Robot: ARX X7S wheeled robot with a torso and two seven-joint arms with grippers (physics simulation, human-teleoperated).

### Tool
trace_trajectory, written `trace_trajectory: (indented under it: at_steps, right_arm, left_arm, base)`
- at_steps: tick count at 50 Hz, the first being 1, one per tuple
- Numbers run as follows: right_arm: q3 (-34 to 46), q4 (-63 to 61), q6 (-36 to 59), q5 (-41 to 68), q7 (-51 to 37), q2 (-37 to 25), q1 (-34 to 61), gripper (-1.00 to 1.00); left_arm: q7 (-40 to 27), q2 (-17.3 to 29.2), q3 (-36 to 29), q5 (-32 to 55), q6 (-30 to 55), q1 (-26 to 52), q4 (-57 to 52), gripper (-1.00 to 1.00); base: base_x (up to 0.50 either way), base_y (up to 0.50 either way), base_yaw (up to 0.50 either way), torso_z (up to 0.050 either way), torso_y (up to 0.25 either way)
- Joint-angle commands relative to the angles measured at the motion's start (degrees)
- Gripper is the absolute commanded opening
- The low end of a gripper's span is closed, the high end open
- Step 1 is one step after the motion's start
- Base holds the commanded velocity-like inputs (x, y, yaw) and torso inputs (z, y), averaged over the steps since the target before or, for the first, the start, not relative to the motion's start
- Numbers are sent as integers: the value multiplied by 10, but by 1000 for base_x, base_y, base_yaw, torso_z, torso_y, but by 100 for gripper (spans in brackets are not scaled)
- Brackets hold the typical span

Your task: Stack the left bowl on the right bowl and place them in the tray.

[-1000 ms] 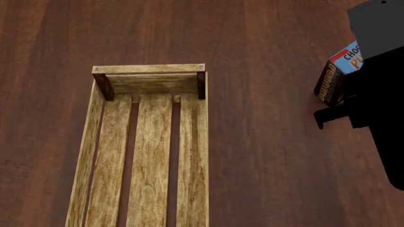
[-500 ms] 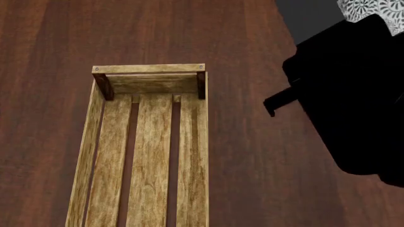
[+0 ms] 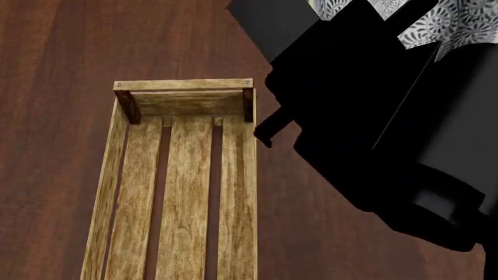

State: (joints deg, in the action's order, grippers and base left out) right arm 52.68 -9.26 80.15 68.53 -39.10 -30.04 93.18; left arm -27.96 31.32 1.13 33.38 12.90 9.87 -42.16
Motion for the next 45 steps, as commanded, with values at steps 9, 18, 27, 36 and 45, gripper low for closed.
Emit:
trace_trajectory:
  at_steps: [9, 18, 27, 36, 45]
  right_arm:
    - [71, -28, -40, -70, 92, 23, 31, -100]
    - [97, -31, -71, -90, 129, 36, 35, -100]
    - [143, -26, -109, -126, 168, 57, 29, -100]
    - [166, -20, -146, -150, 196, 74, 23, -100]
    - [197, -32, -163, -172, 220, 81, 31, -100]
  left_arm:
    - [-5, 6, 19, 11, -6, -8, -2, 100]
    - [-9, 9, 28, 17, -7, -12, -7, 100]
    - [-12, 11, 33, 22, -6, -14, -12, 100]
    - [-17, 15, 40, 29, -5, -16, -18, 100]
    - [-21, 17, 41, 31, -3, -17, -22, 100]
  base:
    - [0, 0, 0, 0, 1]
    - [0, 0, 0, 0, 0]
    - [0, 0, 0, 0, 1]
    - [-1, 0, 0, 2, 1]
    - [0, 0, 0, 0, 1]
